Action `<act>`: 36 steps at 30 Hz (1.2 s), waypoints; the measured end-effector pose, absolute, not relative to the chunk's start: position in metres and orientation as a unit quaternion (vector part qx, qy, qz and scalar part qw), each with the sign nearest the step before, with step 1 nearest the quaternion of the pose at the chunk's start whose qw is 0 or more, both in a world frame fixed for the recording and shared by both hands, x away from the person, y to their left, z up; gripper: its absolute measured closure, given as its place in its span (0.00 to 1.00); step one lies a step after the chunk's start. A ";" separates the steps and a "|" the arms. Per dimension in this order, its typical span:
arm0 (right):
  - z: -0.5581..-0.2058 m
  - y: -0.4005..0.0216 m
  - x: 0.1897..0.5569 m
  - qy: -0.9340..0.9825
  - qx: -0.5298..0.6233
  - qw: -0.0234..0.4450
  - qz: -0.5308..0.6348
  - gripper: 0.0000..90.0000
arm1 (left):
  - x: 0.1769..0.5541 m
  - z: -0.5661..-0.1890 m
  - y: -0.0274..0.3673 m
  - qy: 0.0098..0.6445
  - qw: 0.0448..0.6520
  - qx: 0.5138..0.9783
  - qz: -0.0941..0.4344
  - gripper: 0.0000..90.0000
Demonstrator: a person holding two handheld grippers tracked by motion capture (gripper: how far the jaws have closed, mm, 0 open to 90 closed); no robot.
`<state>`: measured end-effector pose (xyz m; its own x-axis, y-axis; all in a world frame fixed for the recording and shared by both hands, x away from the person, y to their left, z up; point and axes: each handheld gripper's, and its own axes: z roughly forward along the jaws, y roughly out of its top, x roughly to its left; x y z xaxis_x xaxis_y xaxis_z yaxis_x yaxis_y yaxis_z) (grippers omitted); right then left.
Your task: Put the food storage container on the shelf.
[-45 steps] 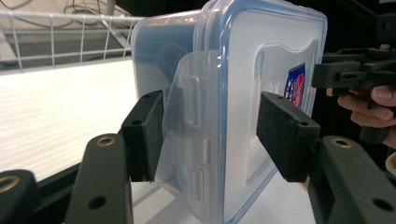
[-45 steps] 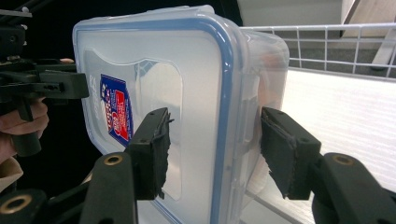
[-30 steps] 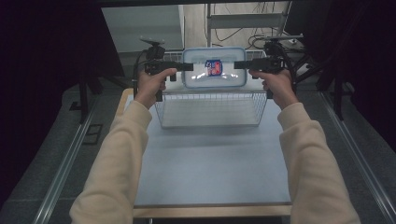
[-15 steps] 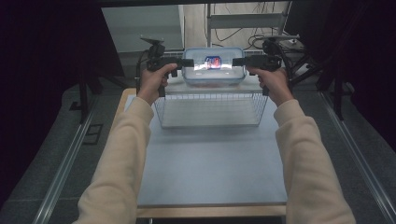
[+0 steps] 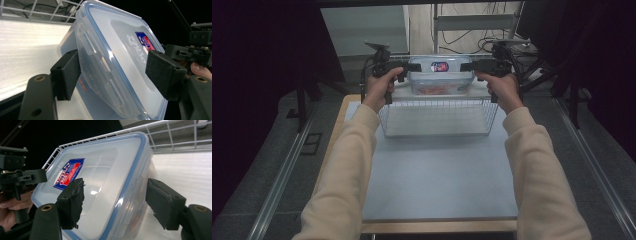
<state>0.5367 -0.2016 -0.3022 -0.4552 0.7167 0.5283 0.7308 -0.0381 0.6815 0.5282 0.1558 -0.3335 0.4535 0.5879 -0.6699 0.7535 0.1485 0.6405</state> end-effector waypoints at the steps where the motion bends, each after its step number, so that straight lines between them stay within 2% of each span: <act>1: -0.302 -0.202 0.536 -0.695 -0.520 0.001 -0.496 0.34 | 0.528 -0.333 0.155 0.519 0.550 0.650 -0.070 0.30; 4: -0.301 -0.203 0.532 -0.697 -0.515 -0.011 -0.499 0.34 | 0.525 -0.330 0.153 0.523 0.549 0.648 -0.064 0.19; 6: -0.300 -0.205 0.529 -0.693 -0.510 -0.018 -0.509 0.33 | 0.522 -0.327 0.153 0.521 0.551 0.649 -0.054 0.16; 14: -0.289 -0.215 0.502 -0.704 -0.460 -0.037 -0.540 0.30 | 0.492 -0.311 0.156 0.495 0.568 0.657 -0.015 0.17; 23: -0.300 -0.233 0.449 -0.729 -0.396 -0.057 -0.556 0.29 | 0.420 -0.309 0.160 0.444 0.574 0.687 0.036 0.18; 29: -0.322 -0.248 0.404 -0.741 -0.365 -0.064 -0.561 0.26 | 0.368 -0.327 0.163 0.416 0.567 0.709 0.046 0.18; 36: -0.355 -0.261 0.361 -0.756 -0.337 -0.062 -0.558 0.25 | 0.319 -0.366 0.160 0.390 0.566 0.725 0.044 0.18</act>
